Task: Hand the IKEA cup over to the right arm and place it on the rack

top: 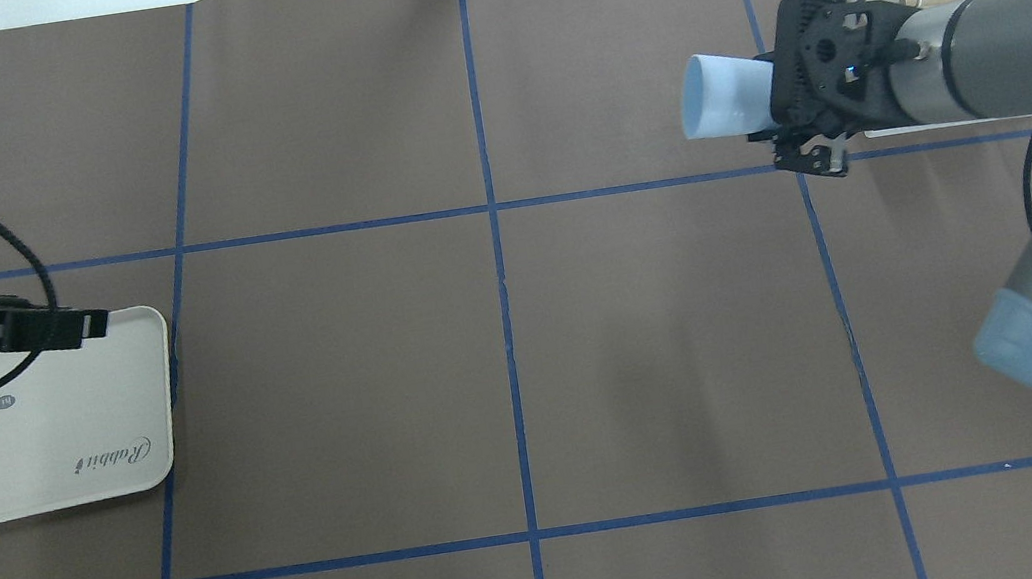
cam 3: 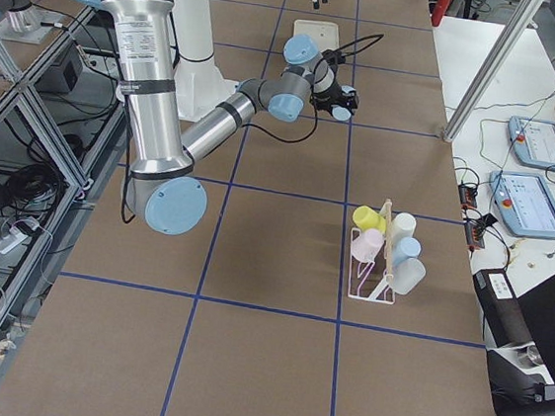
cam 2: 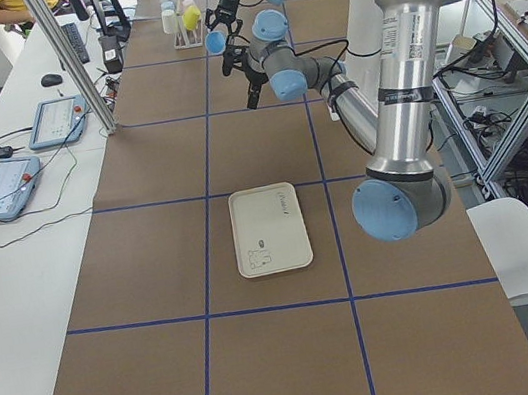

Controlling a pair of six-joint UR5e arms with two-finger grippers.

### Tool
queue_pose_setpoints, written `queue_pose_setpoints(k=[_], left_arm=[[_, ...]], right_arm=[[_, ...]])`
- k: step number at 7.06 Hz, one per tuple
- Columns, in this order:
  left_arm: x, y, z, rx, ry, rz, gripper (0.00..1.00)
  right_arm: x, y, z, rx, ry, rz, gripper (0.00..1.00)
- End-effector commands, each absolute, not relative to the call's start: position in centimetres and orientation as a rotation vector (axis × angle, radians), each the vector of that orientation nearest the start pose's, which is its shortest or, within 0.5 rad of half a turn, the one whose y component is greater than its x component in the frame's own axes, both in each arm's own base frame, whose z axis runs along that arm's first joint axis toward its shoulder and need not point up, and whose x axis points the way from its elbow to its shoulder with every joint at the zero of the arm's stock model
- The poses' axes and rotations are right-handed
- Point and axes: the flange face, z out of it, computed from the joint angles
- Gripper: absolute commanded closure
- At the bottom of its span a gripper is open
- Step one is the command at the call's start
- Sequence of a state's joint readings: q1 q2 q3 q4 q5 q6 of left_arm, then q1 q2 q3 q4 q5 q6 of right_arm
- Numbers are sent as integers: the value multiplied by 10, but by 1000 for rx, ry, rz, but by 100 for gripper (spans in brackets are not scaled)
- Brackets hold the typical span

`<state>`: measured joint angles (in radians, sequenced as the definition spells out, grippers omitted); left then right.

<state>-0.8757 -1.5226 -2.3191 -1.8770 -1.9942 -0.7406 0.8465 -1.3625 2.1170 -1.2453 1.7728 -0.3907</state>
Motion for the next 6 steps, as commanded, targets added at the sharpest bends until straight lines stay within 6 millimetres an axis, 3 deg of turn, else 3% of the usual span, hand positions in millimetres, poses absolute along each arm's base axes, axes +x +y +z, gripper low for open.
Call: queue_pose_setpoints(k=[1,3,4,5,6], left_arm=[[122,-380,345,579,777,264,0],[109,-378,349,555,812,279,0],[110,-378,349,554,813,280,0],[110,-378,349,553,814,278,0],[110,-379,349,553,814,277,0]], right_arm=[[-141,-463,316,936,-53,-1365,100],[-74,-462,374,782,216,-1582,100],[-57,-466,387,670,416,-1646,100],[-53,-473,400,597,491,-1689,100],[-55,-486,428,503,532,-1769,100]])
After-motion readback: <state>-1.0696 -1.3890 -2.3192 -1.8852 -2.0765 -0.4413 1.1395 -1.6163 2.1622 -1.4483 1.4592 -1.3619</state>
